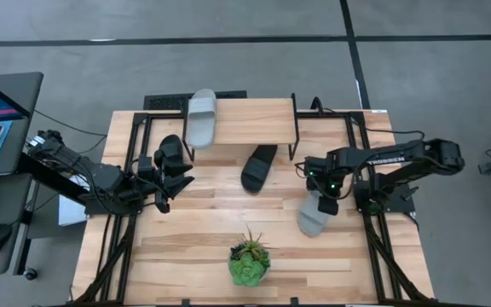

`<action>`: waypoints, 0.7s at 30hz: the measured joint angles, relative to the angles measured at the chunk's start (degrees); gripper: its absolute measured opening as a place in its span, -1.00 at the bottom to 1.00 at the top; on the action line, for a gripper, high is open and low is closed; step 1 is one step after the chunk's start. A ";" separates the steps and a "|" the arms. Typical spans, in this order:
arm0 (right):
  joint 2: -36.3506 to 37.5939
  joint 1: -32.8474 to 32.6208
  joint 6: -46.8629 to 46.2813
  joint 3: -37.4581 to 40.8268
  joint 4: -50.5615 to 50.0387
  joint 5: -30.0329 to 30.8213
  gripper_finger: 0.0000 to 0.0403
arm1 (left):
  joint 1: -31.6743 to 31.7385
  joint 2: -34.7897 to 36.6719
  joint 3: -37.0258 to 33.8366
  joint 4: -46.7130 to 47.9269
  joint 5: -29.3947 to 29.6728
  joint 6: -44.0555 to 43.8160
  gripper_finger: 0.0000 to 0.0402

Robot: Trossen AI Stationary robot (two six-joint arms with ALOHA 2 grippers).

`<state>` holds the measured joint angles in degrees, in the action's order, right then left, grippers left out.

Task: Pick and place slides into the shelf
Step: Put the gray slide on the shelf

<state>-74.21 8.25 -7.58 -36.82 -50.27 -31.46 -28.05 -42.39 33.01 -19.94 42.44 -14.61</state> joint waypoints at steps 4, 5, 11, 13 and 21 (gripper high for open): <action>-0.58 0.10 -2.32 1.66 4.36 -0.17 -0.95 | 0.00 0.01 0.00 0.00 0.02 0.00 -0.08; -0.59 0.18 -2.42 1.66 4.58 0.16 -0.96 | 0.01 0.00 0.00 0.00 0.02 0.00 -0.08; 3.21 1.16 -5.33 1.86 6.36 -0.90 -0.98 | 0.00 0.00 0.00 -0.02 0.02 0.00 -0.08; 5.71 1.21 -6.84 1.86 5.92 -1.53 -0.99 | 0.00 0.01 0.00 0.00 0.02 0.00 -0.08; 17.63 1.59 -15.30 1.86 6.26 -1.53 -0.99 | 0.00 0.02 0.00 0.49 0.02 0.00 -0.08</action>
<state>-56.58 9.84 -22.88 -34.96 -44.01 -32.99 -28.05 -42.37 33.01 -19.45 42.46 -14.61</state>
